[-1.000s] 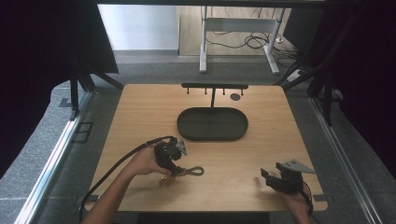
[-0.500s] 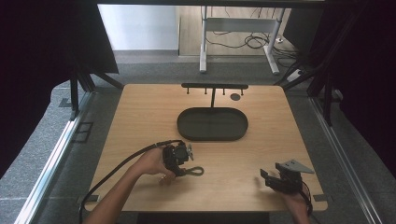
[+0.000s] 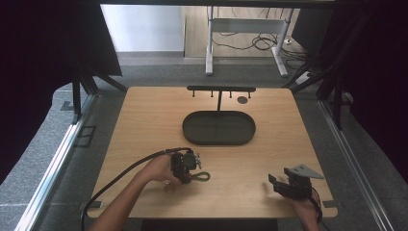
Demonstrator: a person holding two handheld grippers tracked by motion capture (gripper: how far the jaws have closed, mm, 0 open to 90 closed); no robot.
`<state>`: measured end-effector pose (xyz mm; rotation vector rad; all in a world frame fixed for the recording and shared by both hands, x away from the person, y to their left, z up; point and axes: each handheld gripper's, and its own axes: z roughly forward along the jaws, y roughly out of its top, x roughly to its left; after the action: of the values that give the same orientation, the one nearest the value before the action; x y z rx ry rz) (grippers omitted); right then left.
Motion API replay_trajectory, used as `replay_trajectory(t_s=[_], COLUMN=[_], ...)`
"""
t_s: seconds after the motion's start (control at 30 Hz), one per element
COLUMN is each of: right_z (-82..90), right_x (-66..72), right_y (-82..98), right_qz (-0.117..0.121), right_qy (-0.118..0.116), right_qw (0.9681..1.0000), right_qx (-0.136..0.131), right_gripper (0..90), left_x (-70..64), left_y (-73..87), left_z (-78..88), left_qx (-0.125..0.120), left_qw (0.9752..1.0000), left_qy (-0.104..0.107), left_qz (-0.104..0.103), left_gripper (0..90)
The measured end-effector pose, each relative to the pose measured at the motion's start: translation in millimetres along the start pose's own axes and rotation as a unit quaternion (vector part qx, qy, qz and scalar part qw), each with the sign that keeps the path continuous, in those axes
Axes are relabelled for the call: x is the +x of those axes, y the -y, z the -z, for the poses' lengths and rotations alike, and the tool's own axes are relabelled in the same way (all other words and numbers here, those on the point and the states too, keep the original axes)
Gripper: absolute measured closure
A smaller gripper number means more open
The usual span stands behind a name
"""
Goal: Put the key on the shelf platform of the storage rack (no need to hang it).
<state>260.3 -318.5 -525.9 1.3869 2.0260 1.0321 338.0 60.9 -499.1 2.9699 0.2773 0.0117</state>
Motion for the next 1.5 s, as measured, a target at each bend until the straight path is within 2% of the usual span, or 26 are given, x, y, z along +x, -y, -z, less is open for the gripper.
replay_trajectory(t_s=[0.13, 0.4, 0.5, 0.73, 0.93, 1.27, 1.5], right_z=[-0.2, 0.4, 0.8, 1.9, 1.4, 1.4, 1.2], right_x=[-0.6, 0.3, -1.2, -1.5, -2.3, -3.1, -3.1], right_y=[0.2, -0.3, 0.0, -0.8, -0.3, 0.3, 0.5], right_qz=[0.0, 0.001, -0.001, -0.002, -0.004, -0.004, -0.004], right_qy=[0.001, 0.001, 0.002, 0.002, 0.003, 0.003, 0.002], right_qw=[1.0, 1.0, 1.0, 1.0, 1.0, 1.0, 1.0], right_qx=[0.001, -0.001, -0.002, -0.003, -0.002, -0.001, -0.002], right_gripper=[29.3, 29.3, 29.4, 29.5, 29.5, 29.6, 29.7], left_x=[2.2, 5.3, 7.1, 8.4, 9.7, 13.2, 13.4], left_y=[1.2, 5.6, 10.0, 21.0, 28.9, 33.9, 34.7], left_z=[-0.3, 2.1, 9.5, 35.4, 52.2, 70.6, 83.5], left_qx=[-0.008, -0.02, -0.038, -0.08, -0.103, -0.111, -0.118], left_qw=[0.9999, 0.9997, 0.999, 0.9966, 0.9943, 0.9934, 0.9926], left_qy=[0.007, 0.015, 0.021, 0.017, 0.019, 0.001, -0.005], left_qz=[0.001, 0.004, 0.01, 0.015, 0.019, 0.031, 0.029], left_gripper=[65.5, 66.5, 66.6, 66.6, 66.6, 66.6, 66.6])
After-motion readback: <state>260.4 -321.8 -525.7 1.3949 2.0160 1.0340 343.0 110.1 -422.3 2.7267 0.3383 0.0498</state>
